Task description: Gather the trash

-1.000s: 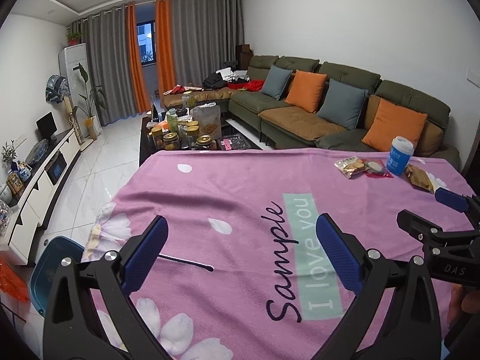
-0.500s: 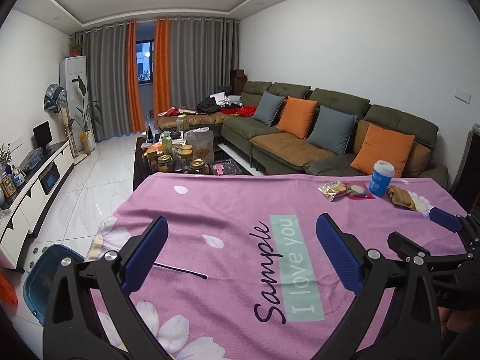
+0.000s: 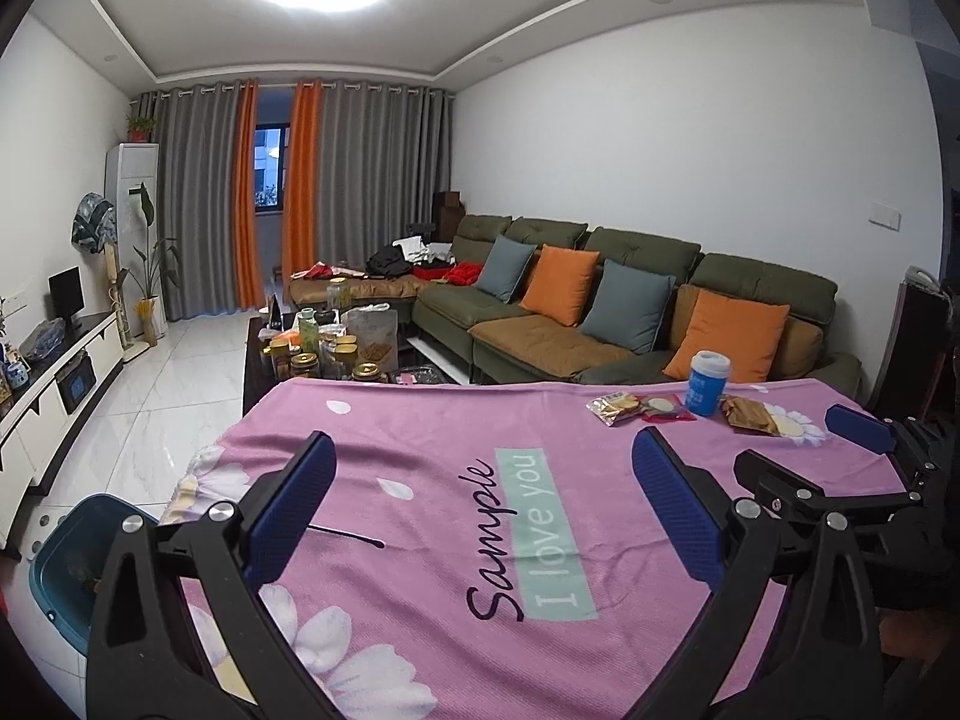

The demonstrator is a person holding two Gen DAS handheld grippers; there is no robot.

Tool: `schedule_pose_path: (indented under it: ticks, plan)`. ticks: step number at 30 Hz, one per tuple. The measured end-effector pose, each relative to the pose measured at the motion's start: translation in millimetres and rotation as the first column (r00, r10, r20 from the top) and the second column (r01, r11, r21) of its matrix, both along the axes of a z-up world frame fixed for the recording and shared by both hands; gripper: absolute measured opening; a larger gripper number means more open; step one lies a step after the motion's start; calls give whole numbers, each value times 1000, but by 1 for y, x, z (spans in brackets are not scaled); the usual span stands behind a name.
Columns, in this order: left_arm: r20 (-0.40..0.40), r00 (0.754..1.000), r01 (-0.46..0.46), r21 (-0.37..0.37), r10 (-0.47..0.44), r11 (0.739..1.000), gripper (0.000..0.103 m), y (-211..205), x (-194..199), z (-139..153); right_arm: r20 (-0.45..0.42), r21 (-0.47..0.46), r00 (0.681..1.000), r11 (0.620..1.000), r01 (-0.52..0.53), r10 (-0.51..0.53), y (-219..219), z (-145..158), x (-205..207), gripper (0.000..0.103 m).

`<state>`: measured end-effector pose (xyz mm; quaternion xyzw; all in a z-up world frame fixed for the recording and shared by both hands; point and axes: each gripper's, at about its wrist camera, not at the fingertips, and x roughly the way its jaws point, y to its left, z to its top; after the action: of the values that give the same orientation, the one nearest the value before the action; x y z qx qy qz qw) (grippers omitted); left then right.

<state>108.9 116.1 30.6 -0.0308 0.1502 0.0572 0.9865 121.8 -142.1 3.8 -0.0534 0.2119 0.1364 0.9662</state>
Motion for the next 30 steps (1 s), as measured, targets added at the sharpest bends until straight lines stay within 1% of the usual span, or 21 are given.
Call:
schedule_pose_path:
  ticks: [6, 12, 24, 30]
  plan:
    - [65, 998, 22, 8, -23, 1000, 97, -5, -29, 3, 46, 27, 999, 1000, 14, -15, -10, 5, -21, 96]
    - [105, 994, 37, 10, -38, 999, 97, -8, -49, 1, 78, 65, 996, 998, 26, -31, -21, 8, -41, 96]
    - [121, 992, 34, -18, -32, 999, 97, -6, -77, -14, 117, 94, 993, 995, 15, -26, -24, 7, -70, 96]
    - [117, 993, 29, -18, -26, 999, 97, -7, -90, -22, 108, 105, 994, 994, 0, -12, -23, 2, -80, 96]
